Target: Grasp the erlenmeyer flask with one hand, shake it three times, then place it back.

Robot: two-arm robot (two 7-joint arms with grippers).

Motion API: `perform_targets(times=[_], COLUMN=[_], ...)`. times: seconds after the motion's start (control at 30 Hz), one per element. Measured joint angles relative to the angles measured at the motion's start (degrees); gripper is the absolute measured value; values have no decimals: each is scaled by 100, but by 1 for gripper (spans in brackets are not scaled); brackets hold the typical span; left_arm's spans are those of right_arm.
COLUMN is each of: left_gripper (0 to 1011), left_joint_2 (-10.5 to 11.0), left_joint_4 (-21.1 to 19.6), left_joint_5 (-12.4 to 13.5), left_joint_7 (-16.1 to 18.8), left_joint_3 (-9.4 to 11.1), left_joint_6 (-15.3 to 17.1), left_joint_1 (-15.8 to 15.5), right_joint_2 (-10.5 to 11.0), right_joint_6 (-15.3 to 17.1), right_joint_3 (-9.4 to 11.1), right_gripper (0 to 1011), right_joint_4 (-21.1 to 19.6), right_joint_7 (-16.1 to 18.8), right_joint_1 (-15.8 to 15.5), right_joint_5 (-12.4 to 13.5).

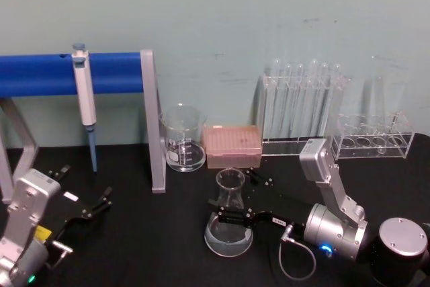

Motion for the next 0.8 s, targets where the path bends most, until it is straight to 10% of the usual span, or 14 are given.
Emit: perform_targets(times=[0.8], left_gripper=[1001], left_joint_2=[0], left_joint_4=[0], left_joint_5=[0], left_joint_7=[0], left_joint_3=[0], left_joint_6=[0], left_joint_1=[0], right_joint_2=[35], right_joint_6=[15], right_joint_3=[-11], right_gripper=[1003], right_joint_4=[-41], right_joint_7=[2], right_joint_1=[-5], right_joint_5=[-13])
